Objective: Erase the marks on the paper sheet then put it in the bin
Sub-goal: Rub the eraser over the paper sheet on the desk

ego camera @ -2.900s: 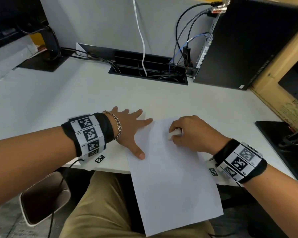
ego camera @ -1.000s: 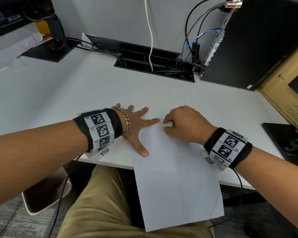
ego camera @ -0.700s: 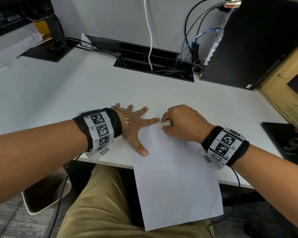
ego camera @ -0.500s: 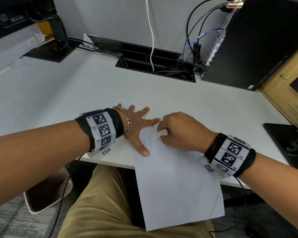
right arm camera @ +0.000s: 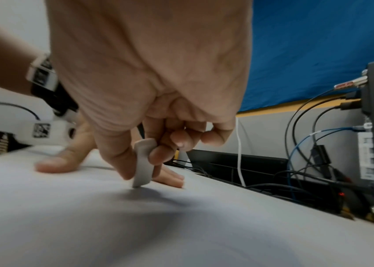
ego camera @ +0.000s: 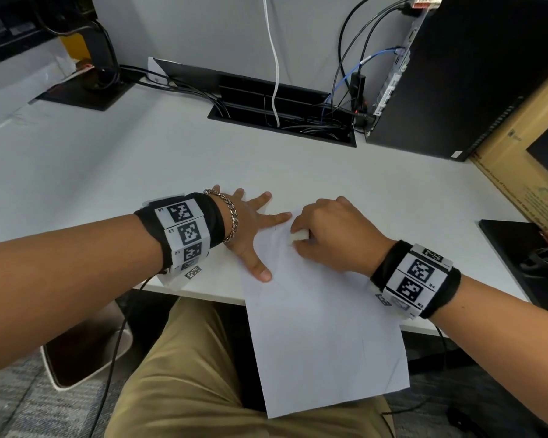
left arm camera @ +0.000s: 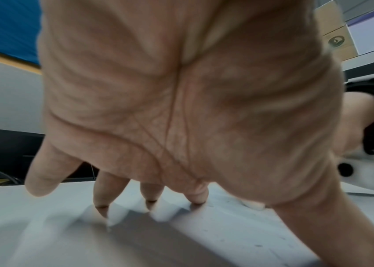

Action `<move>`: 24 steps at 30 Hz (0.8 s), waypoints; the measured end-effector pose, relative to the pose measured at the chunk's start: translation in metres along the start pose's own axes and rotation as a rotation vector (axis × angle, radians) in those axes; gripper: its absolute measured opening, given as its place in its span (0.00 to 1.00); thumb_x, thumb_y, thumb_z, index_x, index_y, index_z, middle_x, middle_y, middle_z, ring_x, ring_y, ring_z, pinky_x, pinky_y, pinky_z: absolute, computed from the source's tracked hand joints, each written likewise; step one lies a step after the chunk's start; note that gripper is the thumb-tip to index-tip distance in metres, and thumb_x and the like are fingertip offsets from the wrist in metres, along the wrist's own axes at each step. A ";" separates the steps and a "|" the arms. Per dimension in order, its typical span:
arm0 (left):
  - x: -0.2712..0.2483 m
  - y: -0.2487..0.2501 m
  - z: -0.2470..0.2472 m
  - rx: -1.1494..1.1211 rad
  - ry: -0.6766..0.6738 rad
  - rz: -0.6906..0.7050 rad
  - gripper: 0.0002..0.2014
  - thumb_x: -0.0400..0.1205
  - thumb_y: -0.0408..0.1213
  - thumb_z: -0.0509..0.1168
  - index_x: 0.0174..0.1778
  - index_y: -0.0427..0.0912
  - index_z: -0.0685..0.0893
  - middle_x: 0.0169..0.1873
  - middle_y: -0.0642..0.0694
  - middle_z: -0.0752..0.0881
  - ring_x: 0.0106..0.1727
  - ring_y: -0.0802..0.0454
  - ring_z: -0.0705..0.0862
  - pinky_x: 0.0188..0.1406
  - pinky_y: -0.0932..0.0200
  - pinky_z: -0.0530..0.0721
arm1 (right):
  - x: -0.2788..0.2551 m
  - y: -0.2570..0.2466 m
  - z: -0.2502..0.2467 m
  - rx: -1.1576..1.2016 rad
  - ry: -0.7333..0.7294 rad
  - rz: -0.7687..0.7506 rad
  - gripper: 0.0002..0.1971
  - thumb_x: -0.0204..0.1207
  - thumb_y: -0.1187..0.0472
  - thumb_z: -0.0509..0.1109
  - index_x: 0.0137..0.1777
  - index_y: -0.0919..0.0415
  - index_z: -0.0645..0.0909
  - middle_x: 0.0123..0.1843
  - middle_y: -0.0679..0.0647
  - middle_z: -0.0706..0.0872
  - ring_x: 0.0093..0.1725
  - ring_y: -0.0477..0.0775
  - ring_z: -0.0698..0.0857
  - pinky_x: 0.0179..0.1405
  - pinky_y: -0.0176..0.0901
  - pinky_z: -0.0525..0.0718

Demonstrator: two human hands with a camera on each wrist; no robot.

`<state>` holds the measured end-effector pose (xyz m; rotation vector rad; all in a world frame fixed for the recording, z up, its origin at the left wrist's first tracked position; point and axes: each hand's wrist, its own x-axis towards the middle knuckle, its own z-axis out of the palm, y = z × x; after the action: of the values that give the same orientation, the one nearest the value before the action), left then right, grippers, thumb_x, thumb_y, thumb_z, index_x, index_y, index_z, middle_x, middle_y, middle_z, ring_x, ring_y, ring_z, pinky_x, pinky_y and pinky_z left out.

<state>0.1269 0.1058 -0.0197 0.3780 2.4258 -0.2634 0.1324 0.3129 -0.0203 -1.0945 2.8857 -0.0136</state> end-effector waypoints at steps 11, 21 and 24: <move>0.000 0.000 0.000 0.008 -0.002 -0.005 0.67 0.58 0.89 0.67 0.80 0.82 0.24 0.88 0.57 0.24 0.91 0.29 0.36 0.82 0.14 0.44 | -0.006 -0.009 -0.003 -0.088 0.025 -0.056 0.07 0.79 0.50 0.66 0.49 0.49 0.85 0.43 0.44 0.80 0.51 0.52 0.81 0.49 0.47 0.62; 0.000 0.000 0.001 0.013 -0.004 -0.008 0.67 0.57 0.89 0.66 0.80 0.82 0.24 0.88 0.57 0.24 0.91 0.30 0.36 0.82 0.15 0.44 | -0.010 -0.010 -0.001 0.009 0.029 -0.130 0.07 0.81 0.54 0.68 0.41 0.51 0.80 0.37 0.40 0.70 0.39 0.52 0.77 0.45 0.46 0.71; 0.000 -0.001 0.001 0.006 -0.008 -0.008 0.67 0.57 0.89 0.66 0.80 0.81 0.25 0.88 0.58 0.24 0.91 0.30 0.35 0.82 0.15 0.43 | -0.013 -0.012 0.003 -0.035 -0.004 -0.122 0.08 0.82 0.50 0.66 0.47 0.49 0.84 0.39 0.41 0.78 0.43 0.51 0.79 0.47 0.46 0.69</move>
<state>0.1274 0.1044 -0.0206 0.3687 2.4202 -0.2751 0.1503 0.3132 -0.0221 -1.2734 2.8217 0.0344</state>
